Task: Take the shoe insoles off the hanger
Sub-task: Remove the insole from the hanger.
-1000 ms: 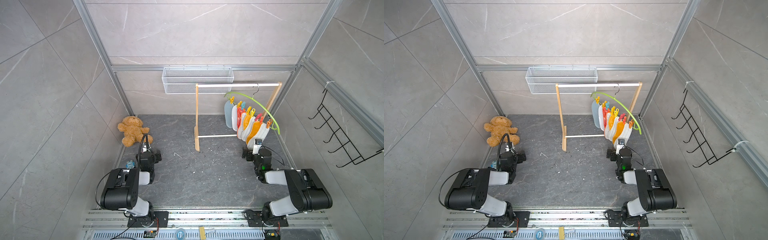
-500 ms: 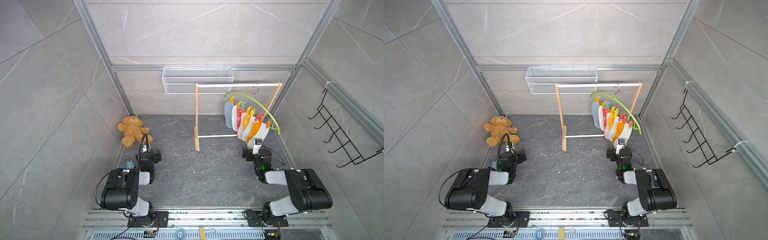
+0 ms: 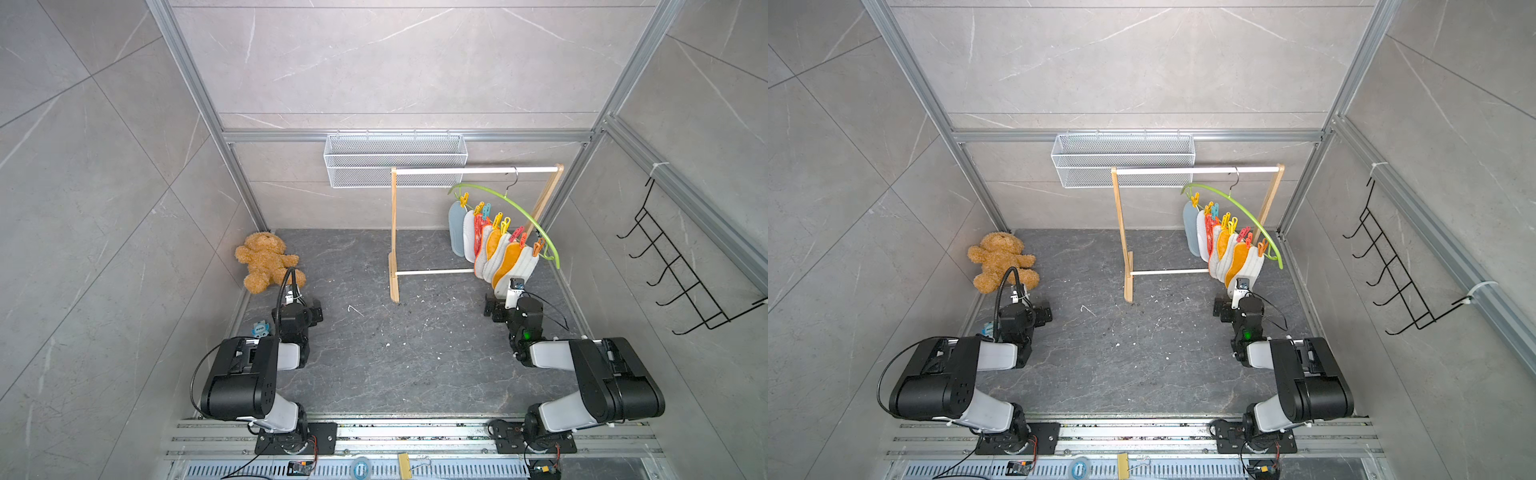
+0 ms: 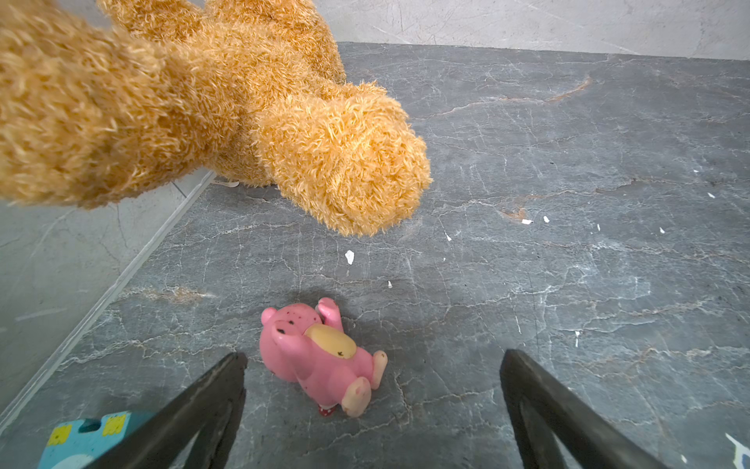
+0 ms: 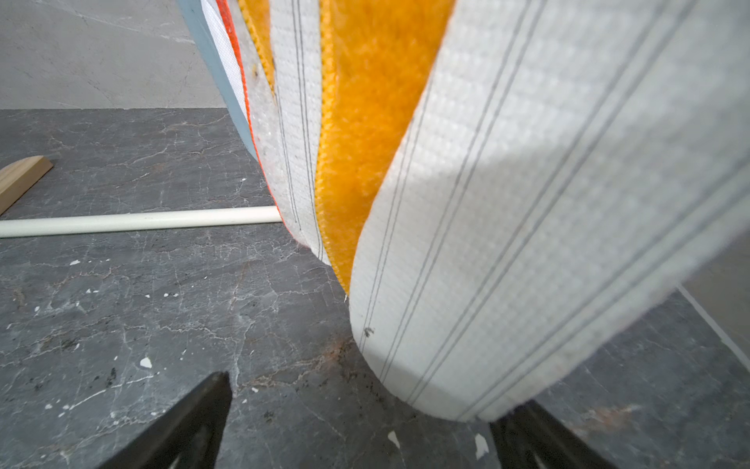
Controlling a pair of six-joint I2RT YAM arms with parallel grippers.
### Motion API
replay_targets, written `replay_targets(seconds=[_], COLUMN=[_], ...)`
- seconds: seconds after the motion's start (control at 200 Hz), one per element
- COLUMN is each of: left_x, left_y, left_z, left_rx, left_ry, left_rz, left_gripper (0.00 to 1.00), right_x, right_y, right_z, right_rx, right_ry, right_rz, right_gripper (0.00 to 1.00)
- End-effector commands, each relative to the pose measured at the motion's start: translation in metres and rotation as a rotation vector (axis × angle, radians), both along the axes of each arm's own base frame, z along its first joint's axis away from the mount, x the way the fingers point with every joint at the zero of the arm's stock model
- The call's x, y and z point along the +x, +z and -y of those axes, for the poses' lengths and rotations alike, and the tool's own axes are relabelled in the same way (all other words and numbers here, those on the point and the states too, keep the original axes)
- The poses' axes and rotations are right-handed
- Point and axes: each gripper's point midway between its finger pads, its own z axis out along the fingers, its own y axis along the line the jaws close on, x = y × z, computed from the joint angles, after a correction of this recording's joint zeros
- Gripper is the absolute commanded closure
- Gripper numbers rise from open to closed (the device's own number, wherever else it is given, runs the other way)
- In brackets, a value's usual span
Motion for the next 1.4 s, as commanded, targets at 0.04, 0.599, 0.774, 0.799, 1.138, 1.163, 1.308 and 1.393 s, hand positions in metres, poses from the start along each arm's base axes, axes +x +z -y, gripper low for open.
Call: replay_targets(seconds=[0.04, 0.599, 0.774, 0.799, 1.138, 1.163, 1.308, 1.393], left_x=[0.009, -0.014, -0.025, -0.027, -0.040, -0.042, -0.036, -0.030], left_y=[0.018, 0.054, 0.083, 0.087, 0.152, 0.151, 0.159, 0.154], left_z=[-0.001, -0.034, -0.030, -0.031, 0.000, 0.000, 0.032, 0.053], left_rx=[-0.012, -0.065, -0.215, -0.240, -0.475, -0.501, -0.576, -0.618], left_ry=[0.008, 0.256, 0.311, 0.324, 0.210, 0.225, 0.067, -0.031], left_rz=[0.066, 0.008, 0.042, 0.054, 0.150, 0.146, 0.061, -0.017], left_gripper=[0.00, 0.00, 0.00, 0.00, 0.00, 0.00, 0.09, 0.09], right_x=[0.004, -0.012, -0.029, -0.031, -0.048, -0.049, -0.049, -0.049], right_y=[0.006, 0.052, 0.077, 0.079, 0.074, 0.071, 0.061, 0.059], right_z=[-0.003, 0.013, 0.020, 0.023, 0.007, 0.004, -0.031, -0.040], right_rx=[0.021, 0.033, 0.071, 0.084, 0.423, 0.479, 0.669, 0.705], right_ry=[0.005, -0.089, -0.137, -0.158, -0.223, -0.215, -0.054, -0.019], right_rz=[0.019, 0.081, 0.097, 0.091, -0.216, -0.238, -0.334, -0.356], right_gripper=[0.00, 0.01, 0.00, 0.01, 0.00, 0.01, 0.14, 0.22])
